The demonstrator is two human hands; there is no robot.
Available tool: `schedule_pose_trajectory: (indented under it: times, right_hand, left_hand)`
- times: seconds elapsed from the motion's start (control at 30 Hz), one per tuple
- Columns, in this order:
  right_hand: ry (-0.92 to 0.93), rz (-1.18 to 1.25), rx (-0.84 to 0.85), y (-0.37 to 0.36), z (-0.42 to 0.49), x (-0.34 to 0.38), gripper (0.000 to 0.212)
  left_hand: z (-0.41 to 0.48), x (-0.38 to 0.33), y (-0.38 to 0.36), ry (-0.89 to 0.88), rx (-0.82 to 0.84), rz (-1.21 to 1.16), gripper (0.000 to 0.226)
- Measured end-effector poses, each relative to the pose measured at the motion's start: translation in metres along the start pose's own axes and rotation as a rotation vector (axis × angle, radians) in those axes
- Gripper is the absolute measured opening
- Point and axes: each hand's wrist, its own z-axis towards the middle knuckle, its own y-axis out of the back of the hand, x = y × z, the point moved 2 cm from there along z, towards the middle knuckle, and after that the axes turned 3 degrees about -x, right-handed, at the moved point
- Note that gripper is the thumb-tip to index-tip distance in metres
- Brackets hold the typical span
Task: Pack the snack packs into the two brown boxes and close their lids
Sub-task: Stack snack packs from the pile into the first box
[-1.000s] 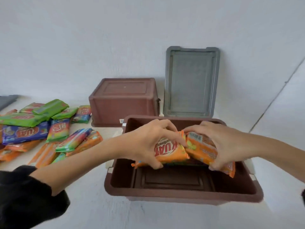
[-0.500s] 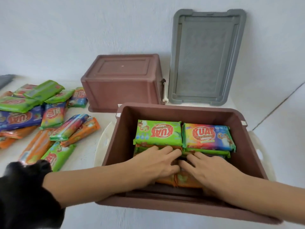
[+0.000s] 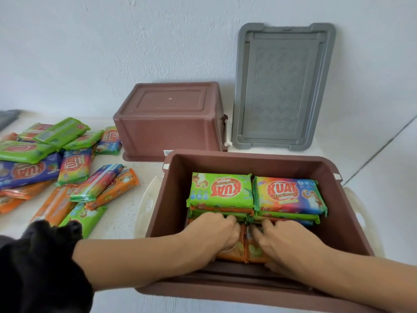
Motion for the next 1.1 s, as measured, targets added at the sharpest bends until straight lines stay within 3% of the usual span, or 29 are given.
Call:
schedule_pose_trajectory:
  times: [0.07,0.13,0.2,0.3,0.47,0.6,0.73,0.87,0.93,1.1]
  right_hand:
    - [-0.014,0.004,0.011,0.004,-0.001,-0.001,0.052]
    - [-0.017,0.018,0.016,0.006,0.000,-0.002,0.052]
    - [-0.020,0.050,0.004,0.010,-0.002,-0.004,0.051]
    - [-0.048,0.204,-0.117,0.027,-0.011,-0.014,0.044]
    - [0.041,0.519,-0.422,0.097,-0.026,-0.028,0.040]
    - [0.199,0.564,-0.650,0.152,-0.002,-0.022,0.041]
    - [0.420,0.515,-0.637,0.200,0.055,0.003,0.037]
    - [0.613,0.443,-0.515,0.220,0.134,0.041,0.040]
    - [0.649,0.397,-0.440,0.220,0.174,0.056,0.045]
    - [0.654,0.337,-0.221,0.206,0.257,0.085,0.075]
  left_hand:
    - [0.003,-0.001,-0.001,0.008,-0.054,0.031,0.032]
    - [0.005,-0.003,-0.015,-0.060,0.043,-0.020,0.034]
    - [0.003,0.000,-0.011,-0.083,0.026,-0.085,0.032]
    - [-0.010,0.010,-0.002,-0.045,-0.126,-0.303,0.039]
    - [-0.067,0.055,0.037,0.084,-0.611,-0.606,0.032]
    - [-0.120,0.113,0.036,0.363,-0.721,-0.615,0.035]
    - [-0.168,0.152,-0.007,0.688,-0.651,-0.646,0.034]
    - [-0.201,0.179,-0.076,1.016,-0.411,-0.816,0.048]
    - [-0.205,0.185,-0.109,1.121,-0.312,-0.857,0.056]
    - [-0.201,0.191,-0.170,1.385,-0.263,-0.937,0.074]
